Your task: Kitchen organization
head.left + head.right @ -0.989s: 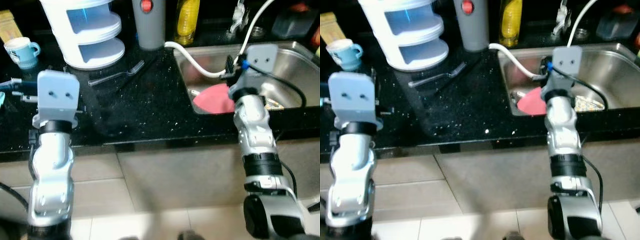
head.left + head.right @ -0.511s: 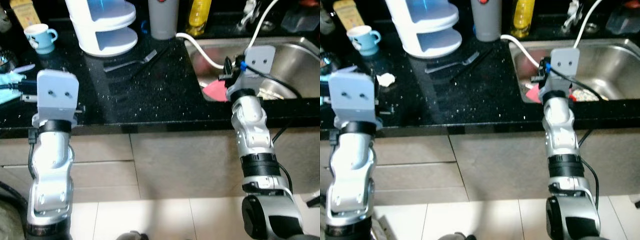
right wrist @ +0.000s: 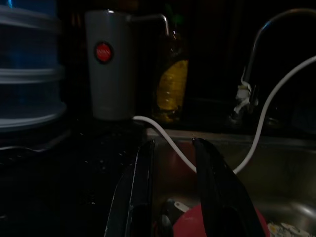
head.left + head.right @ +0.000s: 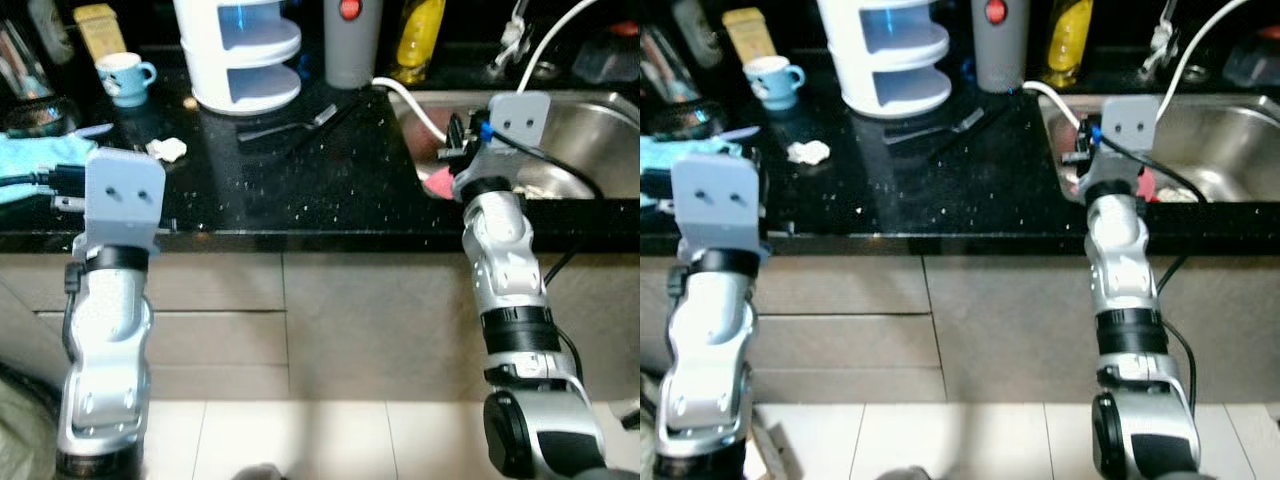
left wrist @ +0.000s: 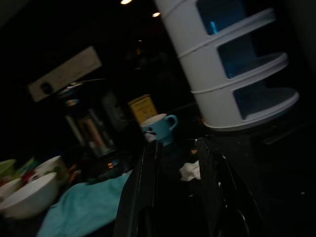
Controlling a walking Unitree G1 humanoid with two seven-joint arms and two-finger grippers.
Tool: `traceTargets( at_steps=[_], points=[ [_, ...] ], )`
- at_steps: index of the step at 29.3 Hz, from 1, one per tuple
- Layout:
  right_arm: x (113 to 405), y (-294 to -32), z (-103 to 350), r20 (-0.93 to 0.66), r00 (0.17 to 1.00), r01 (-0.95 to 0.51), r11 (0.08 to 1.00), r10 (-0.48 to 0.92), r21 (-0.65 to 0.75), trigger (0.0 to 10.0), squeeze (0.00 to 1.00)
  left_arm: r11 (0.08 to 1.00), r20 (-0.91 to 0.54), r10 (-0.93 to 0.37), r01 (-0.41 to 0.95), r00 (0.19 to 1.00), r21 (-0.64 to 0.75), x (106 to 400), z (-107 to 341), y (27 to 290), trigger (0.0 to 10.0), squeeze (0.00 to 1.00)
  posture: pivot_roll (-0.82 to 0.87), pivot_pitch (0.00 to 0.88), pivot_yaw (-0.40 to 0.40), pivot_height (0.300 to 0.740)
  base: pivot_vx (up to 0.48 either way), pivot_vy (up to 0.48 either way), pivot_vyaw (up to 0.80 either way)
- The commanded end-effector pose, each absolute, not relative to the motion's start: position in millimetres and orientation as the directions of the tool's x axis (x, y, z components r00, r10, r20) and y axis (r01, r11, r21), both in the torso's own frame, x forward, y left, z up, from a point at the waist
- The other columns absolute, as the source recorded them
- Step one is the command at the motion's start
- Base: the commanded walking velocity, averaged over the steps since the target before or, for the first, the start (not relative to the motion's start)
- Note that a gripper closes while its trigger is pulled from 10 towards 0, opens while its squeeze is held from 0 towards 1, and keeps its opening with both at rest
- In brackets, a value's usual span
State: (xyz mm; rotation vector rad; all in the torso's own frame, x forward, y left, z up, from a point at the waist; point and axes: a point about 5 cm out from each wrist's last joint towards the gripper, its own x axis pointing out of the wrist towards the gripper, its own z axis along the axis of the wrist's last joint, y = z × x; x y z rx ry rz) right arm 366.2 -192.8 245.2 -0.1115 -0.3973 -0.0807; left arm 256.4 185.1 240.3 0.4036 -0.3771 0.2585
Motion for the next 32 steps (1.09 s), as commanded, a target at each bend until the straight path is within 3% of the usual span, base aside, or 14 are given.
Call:
traceTargets(
  at_steps=[1,10,14,15,17,19,21,25,27,32],
  points=[
    [367,-193,243,0.382,0.922,0.094,0.992,-0.055,-0.084,10.0,0.00,0.897,0.367,0.167,-0.296,0.915,0.328,258,233,184,10.0,0.00,0.15,0.000,0.035,0.740,0.000,0.000,0.00],
    [367,-193,241,0.375,0.925,0.096,0.992,-0.056,-0.087,10.0,0.00,0.901,0.329,0.167,-0.279,0.930,0.333,255,223,183,10.0,0.00,0.15,0.000,0.036,0.740,0.000,0.000,0.00],
    [367,-208,229,0.338,0.935,0.158,0.980,-0.109,-0.121,10.0,0.00,0.855,0.291,0.274,-0.371,0.916,0.361,249,212,196,10.0,0.00,0.15,0.000,0.036,0.740,0.000,0.000,0.00],
    [367,-221,219,0.304,0.938,0.216,0.966,-0.165,-0.140,10.0,0.00,0.832,0.254,0.360,-0.432,0.898,0.349,247,206,207,10.0,0.00,0.15,0.000,0.036,0.740,0.000,0.000,0.00],
    [367,-221,219,0.304,0.938,0.216,0.966,-0.165,-0.140,10.0,0.00,0.832,0.254,0.360,-0.432,0.898,0.349,247,206,207,10.0,0.00,0.15,0.000,0.036,0.740,0.000,0.000,0.00],
    [362,-254,194,0.209,0.922,0.361,0.917,-0.324,-0.172,10.0,0.00,0.792,0.137,0.512,-0.527,0.848,0.307,241,188,227,10.0,0.00,0.15,0.000,0.032,0.740,0.000,0.000,0.00],
    [335,-308,162,0.115,0.808,0.587,0.776,-0.577,-0.230,10.0,0.00,0.795,-0.018,0.569,-0.544,0.822,0.269,236,162,236,10.0,0.00,0.14,0.001,0.034,0.740,0.000,0.000,0.00],
    [329,-317,158,0.110,0.783,0.618,0.747,-0.612,-0.248,10.0,0.00,0.799,-0.035,0.566,-0.537,0.824,0.272,235,158,236,10.0,0.00,0.14,0.001,0.034,0.740,0.000,0.000,0.00],
    [302,-350,142,0.072,0.698,0.700,0.657,-0.712,-0.281,10.0,0.00,0.813,-0.098,0.547,-0.500,0.831,0.297,237,144,232,10.0,0.00,0.11,0.007,0.055,0.740,0.000,0.000,0.00],
    [265,-388,127,0.063,0.579,0.778,0.527,-0.813,-0.342,10.0,0.00,0.830,-0.191,0.535,-0.470,0.823,0.300,238,126,230,10.0,0.00,0.10,0.012,0.070,0.740,0.000,0.000,0.00]
  ],
)
